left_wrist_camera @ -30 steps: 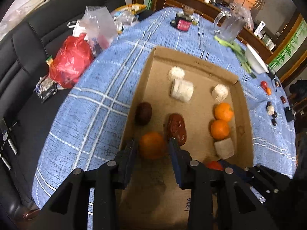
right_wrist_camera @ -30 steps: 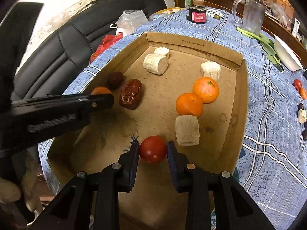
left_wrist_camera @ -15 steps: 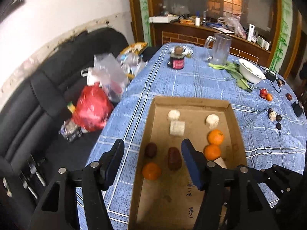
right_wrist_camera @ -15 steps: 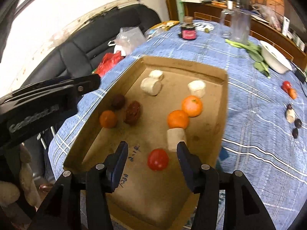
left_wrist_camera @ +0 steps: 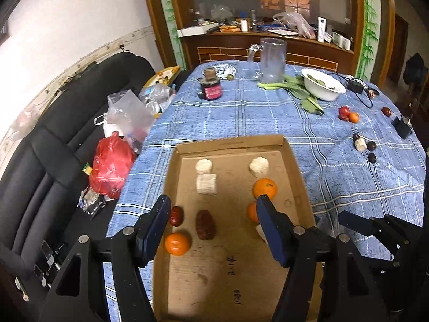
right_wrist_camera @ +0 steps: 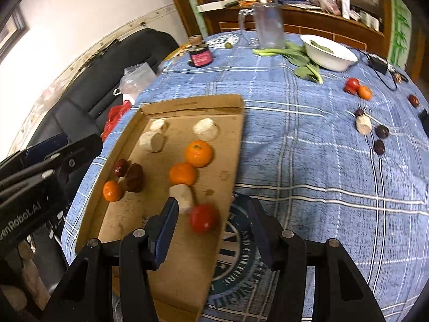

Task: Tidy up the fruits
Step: 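Withdraw both grippers from the tray toward the remaining fruit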

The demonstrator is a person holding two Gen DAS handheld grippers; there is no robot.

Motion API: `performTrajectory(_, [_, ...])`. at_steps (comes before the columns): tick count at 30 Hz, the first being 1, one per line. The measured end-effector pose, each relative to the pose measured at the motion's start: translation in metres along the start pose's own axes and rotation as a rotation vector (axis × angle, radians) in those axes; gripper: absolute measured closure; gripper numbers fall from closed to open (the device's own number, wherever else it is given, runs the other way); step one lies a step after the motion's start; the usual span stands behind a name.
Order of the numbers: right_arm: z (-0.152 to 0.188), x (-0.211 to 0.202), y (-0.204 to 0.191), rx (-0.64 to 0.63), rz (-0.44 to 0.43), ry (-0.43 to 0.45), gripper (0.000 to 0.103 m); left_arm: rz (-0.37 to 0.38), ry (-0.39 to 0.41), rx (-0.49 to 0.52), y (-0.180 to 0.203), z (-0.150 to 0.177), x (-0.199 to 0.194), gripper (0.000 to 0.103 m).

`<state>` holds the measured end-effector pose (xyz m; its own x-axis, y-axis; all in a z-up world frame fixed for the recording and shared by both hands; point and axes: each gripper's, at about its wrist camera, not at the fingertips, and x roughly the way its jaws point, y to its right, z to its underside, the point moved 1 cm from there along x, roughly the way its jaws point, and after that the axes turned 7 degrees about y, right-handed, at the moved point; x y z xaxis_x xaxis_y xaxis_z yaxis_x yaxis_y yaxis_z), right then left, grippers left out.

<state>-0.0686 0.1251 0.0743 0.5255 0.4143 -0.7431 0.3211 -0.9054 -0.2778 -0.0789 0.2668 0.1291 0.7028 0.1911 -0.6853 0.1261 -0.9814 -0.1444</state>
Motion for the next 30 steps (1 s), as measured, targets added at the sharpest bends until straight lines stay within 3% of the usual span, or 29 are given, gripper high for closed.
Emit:
performTrajectory(22, [0.02, -0.008, 0.056, 0.094, 0.027, -0.024, 0.045, 0.034, -0.064, 0.079, 0.062, 0.007, 0.012, 0.038])
performTrajectory(30, [0.03, -0.019, 0.102, 0.143, 0.067, -0.032, 0.045, 0.091, -0.126, 0.047, 0.094, 0.014, 0.021, 0.038])
